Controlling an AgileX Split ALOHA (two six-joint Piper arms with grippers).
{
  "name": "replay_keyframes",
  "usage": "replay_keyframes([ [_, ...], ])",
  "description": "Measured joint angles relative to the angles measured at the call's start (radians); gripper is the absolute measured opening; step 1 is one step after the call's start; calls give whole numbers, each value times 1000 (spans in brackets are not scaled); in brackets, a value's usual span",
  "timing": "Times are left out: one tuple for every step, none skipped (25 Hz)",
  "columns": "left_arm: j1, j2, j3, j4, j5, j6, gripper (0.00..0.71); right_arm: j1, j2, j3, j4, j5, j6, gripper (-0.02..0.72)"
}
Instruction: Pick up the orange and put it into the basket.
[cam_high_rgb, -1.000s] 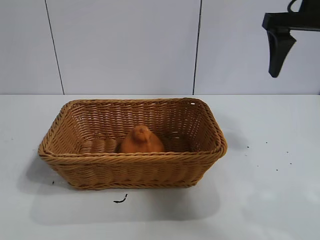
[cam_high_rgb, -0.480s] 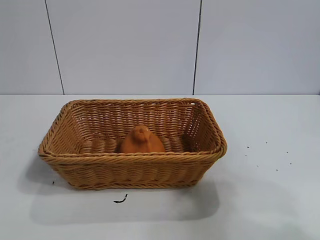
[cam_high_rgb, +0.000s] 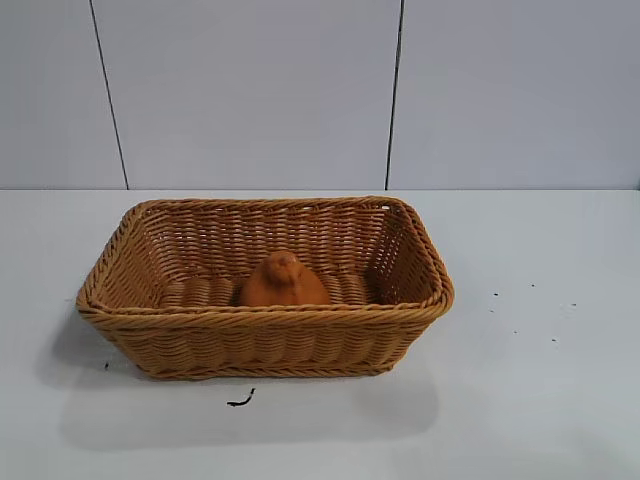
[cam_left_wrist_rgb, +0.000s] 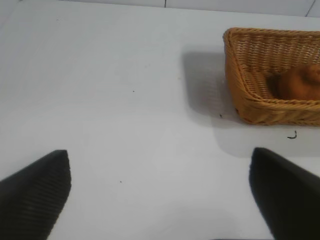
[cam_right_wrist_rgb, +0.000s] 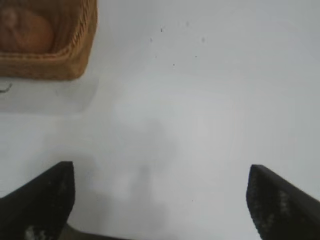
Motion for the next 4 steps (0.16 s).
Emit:
replay_keyframes([
  [0,0,0,0,0,0,696,0,0,0,-1,1,0,639],
  [0,0,0,0,0,0,696,0,0,0,-1,0,0,639],
  [0,0,0,0,0,0,696,0,0,0,-1,0,0,639],
  [0,0,0,0,0,0,696,0,0,0,-1,0,0,639],
])
